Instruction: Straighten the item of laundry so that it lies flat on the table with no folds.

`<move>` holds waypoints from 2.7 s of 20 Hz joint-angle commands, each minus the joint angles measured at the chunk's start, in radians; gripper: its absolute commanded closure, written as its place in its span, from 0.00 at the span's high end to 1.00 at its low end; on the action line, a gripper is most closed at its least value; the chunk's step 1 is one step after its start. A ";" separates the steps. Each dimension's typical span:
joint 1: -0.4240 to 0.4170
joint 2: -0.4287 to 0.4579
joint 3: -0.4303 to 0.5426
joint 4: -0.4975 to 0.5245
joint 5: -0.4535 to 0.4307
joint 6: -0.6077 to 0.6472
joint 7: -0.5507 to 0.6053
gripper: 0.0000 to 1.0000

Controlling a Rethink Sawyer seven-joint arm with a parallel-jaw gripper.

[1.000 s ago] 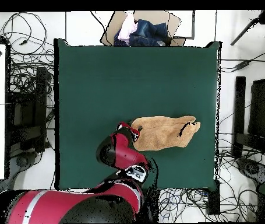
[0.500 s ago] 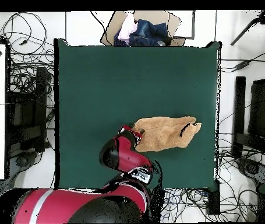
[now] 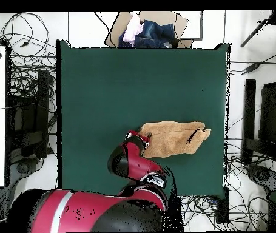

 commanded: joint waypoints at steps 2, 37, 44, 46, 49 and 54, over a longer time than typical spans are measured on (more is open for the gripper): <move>-0.079 0.168 0.187 -0.047 -0.049 -0.173 0.339 1.00; -0.161 0.096 0.319 0.050 -0.057 -0.203 0.345 0.00; -0.172 0.005 0.334 0.105 -0.062 -0.131 0.318 0.00; -0.172 -0.023 0.338 0.122 -0.056 -0.108 0.310 0.00; -0.163 -0.082 0.339 0.157 -0.040 -0.066 0.303 0.00; -0.147 -0.183 0.334 0.208 -0.024 0.009 0.291 0.00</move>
